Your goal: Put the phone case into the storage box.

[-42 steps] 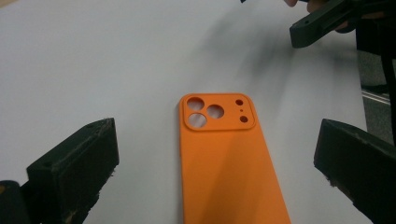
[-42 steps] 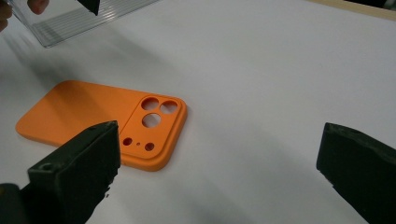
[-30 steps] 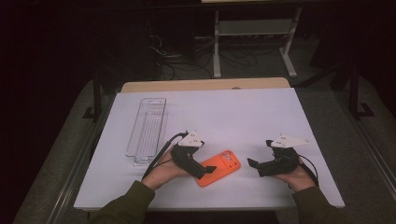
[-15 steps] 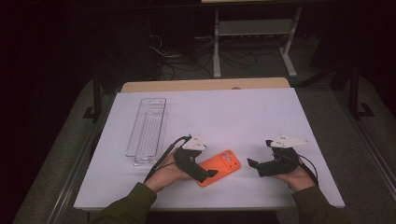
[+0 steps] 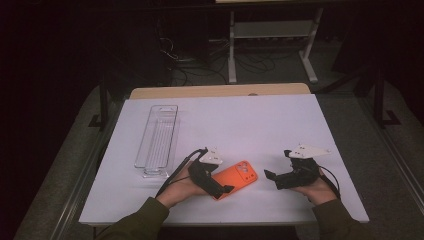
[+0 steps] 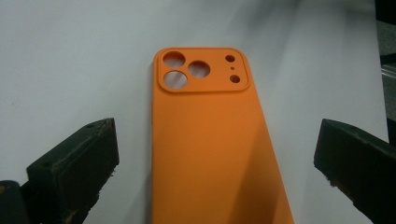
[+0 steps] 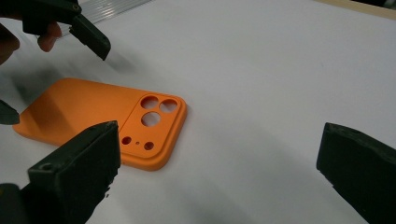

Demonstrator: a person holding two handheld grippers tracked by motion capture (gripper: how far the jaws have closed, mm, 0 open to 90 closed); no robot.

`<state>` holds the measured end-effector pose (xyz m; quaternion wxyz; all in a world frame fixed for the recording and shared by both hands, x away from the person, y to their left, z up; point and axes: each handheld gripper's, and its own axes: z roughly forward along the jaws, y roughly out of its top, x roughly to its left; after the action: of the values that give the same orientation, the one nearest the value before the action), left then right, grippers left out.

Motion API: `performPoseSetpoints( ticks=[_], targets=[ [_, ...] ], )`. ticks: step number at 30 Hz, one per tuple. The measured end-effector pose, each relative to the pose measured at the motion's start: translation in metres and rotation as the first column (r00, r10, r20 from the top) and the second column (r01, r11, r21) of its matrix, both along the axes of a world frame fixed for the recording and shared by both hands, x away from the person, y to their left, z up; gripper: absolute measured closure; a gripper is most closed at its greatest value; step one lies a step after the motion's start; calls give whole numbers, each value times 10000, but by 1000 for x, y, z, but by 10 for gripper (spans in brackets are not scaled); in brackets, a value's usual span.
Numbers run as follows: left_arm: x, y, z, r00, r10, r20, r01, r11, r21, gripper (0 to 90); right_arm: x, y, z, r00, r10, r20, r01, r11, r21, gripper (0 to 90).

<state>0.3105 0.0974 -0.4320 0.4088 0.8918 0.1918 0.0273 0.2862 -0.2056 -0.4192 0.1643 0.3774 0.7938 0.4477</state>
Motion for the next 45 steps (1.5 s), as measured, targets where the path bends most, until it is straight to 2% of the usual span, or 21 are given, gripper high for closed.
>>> performPoseSetpoints(
  ticks=[6, 8, 12, 13, 15, 17, 18, 25, 27, 30, 33, 36, 41, 42, 45],
  targets=[
    [1, -2, -2, 10000, 32, 19, -33, 9999, 169, 0, 0, 0, 0, 10000, 8, 3, -8, 10000, 4, 0],
    [2, -3, -4, 9999, -94, 126, 89, 9993, 365, 0, 0, 1, 0, 10000, -5, -21, 5, 10000, -8, 0],
    [0, -4, -7, 10000, -13, 96, 9, 9991, 416, 0, 0, 1, 0, 10000, -12, -29, 12, 10000, -15, 0],
    [1, -4, -7, 9997, -194, 155, 183, 9975, 675, 0, 1, 1, 0, 10000, -13, -31, 13, 10000, -14, 0],
    [0, -6, -8, 9999, -83, 106, 76, 9981, 609, 0, 1, 1, 0, 10000, -23, -45, 23, 10000, -14, 0],
    [-1, -7, -11, 9998, -167, 96, 159, 9967, 801, 0, 1, 1, 0, 10000, -17, -30, 17, 10000, -23, 0],
    [-1, -8, -11, 9999, -125, -6, 125, 9968, 793, 0, 1, 2, 0, 10000, -12, -25, 12, 10000, -24, 0],
    [-3, -11, -16, 9999, -141, 33, 137, 9951, 983, 0, 1, 2, 0, 10000, -58, -53, 58, 10000, 11, 0],
    [-4, -12, -18, 9999, -95, 58, 89, 9954, 954, 0, 1, 1, 0, 10000, -48, -69, 48, 10000, -6, 0],
    [-4, -12, -18, 9996, -260, 143, 240, 9919, 1251, 0, 1, 1, 0, 10000, -49, -76, 49, 10000, -10, 0],
    [-5, -12, -19, 9998, -162, 138, 144, 9926, 1208, 0, 1, 1, 0, 10000, -51, -39, 51, 10000, -5, 0],
    [-5, -12, -20, 9994, -284, 198, 253, 9895, 1425, 0, 1, 1, 0, 10000, -37, -40, 37, 10000, -17, 0],
    [-5, -13, -21, 9995, -251, 179, 223, 9896, 1423, 5, 1, 1, 0, 10000, -57, -68, 57, 10000, -6, 0],
    [-5, -12, -20, 9989, -342, 305, 291, 9873, 1563, 13, 1, 1, 0, 10000, -69, -70, 69, 10000, 3, 0],
    [-6, -12, -20, 9988, -332, 372, 269, 9869, 1590, 26, 1, 1, 0, 10000, -54, -46, 54, 10000, 3, 0]
  ],
)
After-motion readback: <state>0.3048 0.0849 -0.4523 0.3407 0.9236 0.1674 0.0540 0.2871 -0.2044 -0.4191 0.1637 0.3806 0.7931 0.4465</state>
